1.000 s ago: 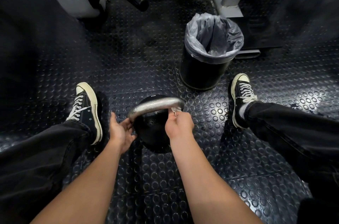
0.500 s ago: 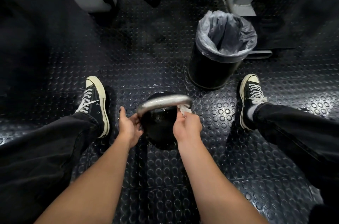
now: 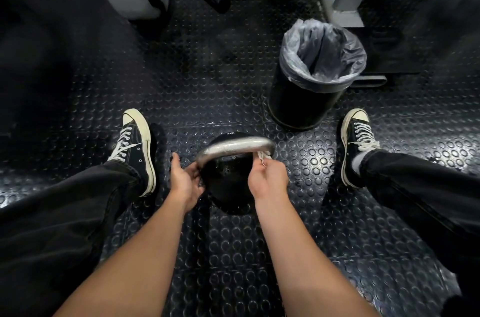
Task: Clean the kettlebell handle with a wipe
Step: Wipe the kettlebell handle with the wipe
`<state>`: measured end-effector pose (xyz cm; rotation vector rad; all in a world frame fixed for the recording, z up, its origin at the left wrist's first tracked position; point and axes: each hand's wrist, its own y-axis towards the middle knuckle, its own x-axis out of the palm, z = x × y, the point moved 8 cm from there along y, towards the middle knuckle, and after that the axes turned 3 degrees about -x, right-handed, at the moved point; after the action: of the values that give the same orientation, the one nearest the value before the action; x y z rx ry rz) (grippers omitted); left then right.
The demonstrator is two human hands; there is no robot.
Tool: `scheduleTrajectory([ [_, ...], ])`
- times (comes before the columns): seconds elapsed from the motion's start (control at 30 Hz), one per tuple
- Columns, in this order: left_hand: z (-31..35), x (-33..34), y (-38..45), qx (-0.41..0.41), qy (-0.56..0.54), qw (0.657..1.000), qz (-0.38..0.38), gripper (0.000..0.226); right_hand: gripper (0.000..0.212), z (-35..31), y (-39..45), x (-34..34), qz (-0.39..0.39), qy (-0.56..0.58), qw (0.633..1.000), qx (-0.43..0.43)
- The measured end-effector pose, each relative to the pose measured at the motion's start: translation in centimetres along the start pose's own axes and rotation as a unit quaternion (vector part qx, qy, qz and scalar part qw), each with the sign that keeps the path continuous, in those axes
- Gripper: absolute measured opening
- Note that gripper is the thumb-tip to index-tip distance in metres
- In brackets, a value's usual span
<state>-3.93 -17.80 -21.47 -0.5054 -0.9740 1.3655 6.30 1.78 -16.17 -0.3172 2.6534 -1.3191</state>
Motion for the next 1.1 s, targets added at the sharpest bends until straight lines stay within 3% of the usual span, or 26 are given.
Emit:
scheduleTrajectory([
  [0.03, 0.0, 0.0, 0.0, 0.0, -0.001, 1.0, -0.001, 0.089, 0.021, 0.7, 0.2, 0.7, -0.03, 0.126, 0.99, 0.054],
  [0.07, 0.0, -0.1, 0.1, 0.001, -0.002, 1.0, 0.001, 0.089, 0.014, 1.1, -0.1, 2.1, -0.117, 0.215, 0.967, 0.074],
  [0.13, -0.1, -0.1, 0.2, 0.004, -0.001, 1.0, 0.001, 0.089, 0.026, 1.9, -0.3, 1.9, -0.1, 0.291, 0.945, 0.112],
  [0.17, -0.1, -0.1, 0.2, 0.004, -0.001, 1.0, -0.001, 0.089, 0.022, 2.0, -0.5, 2.0, -0.101, 0.305, 0.938, 0.128],
  [0.4, 0.0, 0.1, 0.0, 0.004, 0.002, 1.0, -0.006, 0.089, 0.012, 1.2, -2.1, 2.1, -0.124, 0.234, 0.957, 0.12],
  [0.5, -0.1, 0.1, 0.1, 0.004, -0.001, 1.0, -0.009, 0.09, 0.021, 2.2, -1.3, 1.6, -0.103, 0.253, 0.955, 0.119],
  [0.6, -0.1, 0.0, 0.1, 0.001, -0.006, 1.0, -0.014, 0.091, 0.011, 1.1, -0.6, 3.1, -0.114, 0.333, 0.926, 0.136],
  [0.67, -0.1, 0.0, 0.1, 0.0, -0.004, 1.0, -0.013, 0.091, 0.023, 1.3, -0.3, 3.2, -0.129, 0.261, 0.95, 0.118],
  [0.7, -0.1, 0.0, 0.1, 0.0, -0.002, 1.0, -0.013, 0.092, 0.018, 1.2, -0.2, 3.3, -0.154, 0.309, 0.931, 0.121],
  [0.73, -0.1, -0.1, 0.1, 0.001, -0.001, 1.0, -0.013, 0.092, 0.017, 0.9, 0.0, 2.9, -0.137, 0.289, 0.943, 0.089],
  [0.83, -0.2, -0.1, 0.3, 0.002, -0.001, 1.0, -0.012, 0.092, 0.032, 1.1, -0.6, 2.0, -0.122, 0.297, 0.942, 0.1],
  [0.93, -0.2, -0.1, 0.3, 0.0, -0.003, 1.0, -0.015, 0.092, 0.013, 1.4, -0.1, 2.8, -0.117, 0.326, 0.929, 0.132],
  [1.07, -0.2, -0.1, 0.3, -0.003, -0.001, 1.0, -0.013, 0.091, 0.014, 1.4, 0.3, 3.2, -0.137, 0.329, 0.925, 0.135],
  [1.1, -0.2, -0.1, 0.3, -0.002, -0.001, 1.0, -0.013, 0.091, 0.024, 1.1, 0.0, 2.6, -0.14, 0.303, 0.935, 0.12],
])
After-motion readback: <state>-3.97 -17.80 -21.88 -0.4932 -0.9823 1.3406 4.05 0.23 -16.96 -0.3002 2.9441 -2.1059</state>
